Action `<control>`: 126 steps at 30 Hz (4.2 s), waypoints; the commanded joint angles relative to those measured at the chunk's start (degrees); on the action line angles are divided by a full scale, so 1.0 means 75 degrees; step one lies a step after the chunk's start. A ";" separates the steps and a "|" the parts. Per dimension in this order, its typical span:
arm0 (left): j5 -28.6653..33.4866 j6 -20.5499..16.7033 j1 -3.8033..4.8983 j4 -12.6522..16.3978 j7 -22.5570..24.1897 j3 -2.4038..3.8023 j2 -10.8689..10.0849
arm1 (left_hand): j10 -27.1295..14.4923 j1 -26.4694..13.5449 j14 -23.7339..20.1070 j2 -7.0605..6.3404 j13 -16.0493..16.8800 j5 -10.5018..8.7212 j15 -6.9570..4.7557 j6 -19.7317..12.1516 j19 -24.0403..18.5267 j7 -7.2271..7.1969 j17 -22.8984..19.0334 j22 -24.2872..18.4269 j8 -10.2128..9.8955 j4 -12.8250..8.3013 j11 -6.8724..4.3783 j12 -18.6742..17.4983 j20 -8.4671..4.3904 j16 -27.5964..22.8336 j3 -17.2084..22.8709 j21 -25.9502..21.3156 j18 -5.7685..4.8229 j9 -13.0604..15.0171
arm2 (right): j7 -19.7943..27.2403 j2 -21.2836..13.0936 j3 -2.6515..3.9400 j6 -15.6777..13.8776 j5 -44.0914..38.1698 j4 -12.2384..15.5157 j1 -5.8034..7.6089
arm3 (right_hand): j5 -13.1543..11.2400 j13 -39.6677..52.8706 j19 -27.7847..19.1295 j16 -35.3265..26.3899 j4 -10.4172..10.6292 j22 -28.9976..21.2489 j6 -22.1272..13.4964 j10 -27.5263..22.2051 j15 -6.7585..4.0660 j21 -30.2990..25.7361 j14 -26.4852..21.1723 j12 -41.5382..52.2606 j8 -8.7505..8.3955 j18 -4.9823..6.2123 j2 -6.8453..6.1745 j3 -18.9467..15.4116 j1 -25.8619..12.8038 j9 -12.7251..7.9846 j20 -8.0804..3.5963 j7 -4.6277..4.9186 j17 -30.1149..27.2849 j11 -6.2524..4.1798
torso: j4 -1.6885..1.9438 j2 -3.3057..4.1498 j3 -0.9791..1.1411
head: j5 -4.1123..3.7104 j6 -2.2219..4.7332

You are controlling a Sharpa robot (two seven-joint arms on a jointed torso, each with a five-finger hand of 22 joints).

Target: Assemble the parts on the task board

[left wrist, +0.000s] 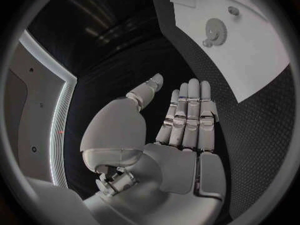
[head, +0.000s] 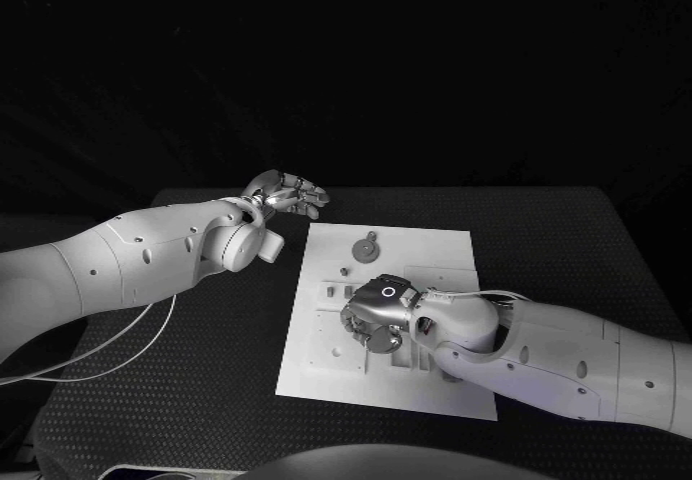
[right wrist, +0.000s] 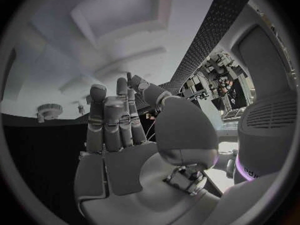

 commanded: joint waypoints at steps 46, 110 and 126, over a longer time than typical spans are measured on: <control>0.0041 0.0041 0.0025 0.0011 0.0017 0.0005 0.0021 | -0.0094 -0.0038 -0.0011 -0.0009 -0.0021 -0.0012 0.0022 -0.0059 0.0013 0.0002 0.0071 -0.0044 0.0050 0.0034 0.0013 0.0000 0.0015 -0.0109 -0.0024 0.0001 0.0010 -0.0019 | -0.0035 0.0174 -0.0037 0.0519 -0.0230 -0.0239 -0.0017 | 0.0026 0.0046 0.0018 0.0059 0.0006 0.0124 0.0031 0.0079 -0.0072 0.0042 0.0006 -0.0071 0.0040 0.0200 0.0022 0.0024 0.0018 0.0047 -0.0045 0.0000 0.0036 0.0014 | 0.0002 -0.0002 0.0001 | 0.0020 -0.0102; 0.0041 0.0082 0.0041 -0.0020 0.0094 -0.0001 -0.0077 | -0.0087 -0.0003 0.0013 -0.0004 -0.0037 -0.0012 0.0030 -0.0053 0.0022 -0.0004 0.0250 -0.0112 0.0099 0.0056 0.0007 0.0033 0.0032 -0.0235 -0.0057 0.0017 0.0032 -0.0030 | -0.0209 -0.1994 0.0412 0.0808 0.0657 0.0348 0.0843 | 0.0023 -0.0325 -0.0497 0.0203 0.0544 0.0157 -0.1264 -0.1261 0.0602 0.0041 -0.0569 -0.1243 -0.0548 0.0200 -0.1532 -0.0250 -0.0594 -0.0405 0.0198 0.0217 0.0109 0.0701 | -0.0010 -0.0002 0.0022 | -0.0204 0.0195; 0.0042 0.0090 0.0041 -0.0031 0.0089 -0.0001 -0.0069 | -0.0089 -0.0009 0.0011 -0.0004 -0.0039 -0.0012 0.0032 -0.0059 0.0021 -0.0003 0.0265 -0.0118 0.0099 0.0059 0.0008 0.0029 0.0033 -0.0249 -0.0065 0.0015 0.0030 -0.0033 | -0.0126 -0.1771 0.0313 0.1107 0.0572 0.0254 0.0740 | 0.0023 -0.0253 -0.0420 0.0295 0.0460 0.0159 -0.0986 -0.0974 0.0509 0.0138 -0.0456 -0.1128 -0.0340 0.0200 -0.1230 -0.0221 -0.0384 -0.0370 0.0146 0.0344 0.0084 0.0600 | -0.0007 -0.0003 0.0000 | -0.0207 0.0109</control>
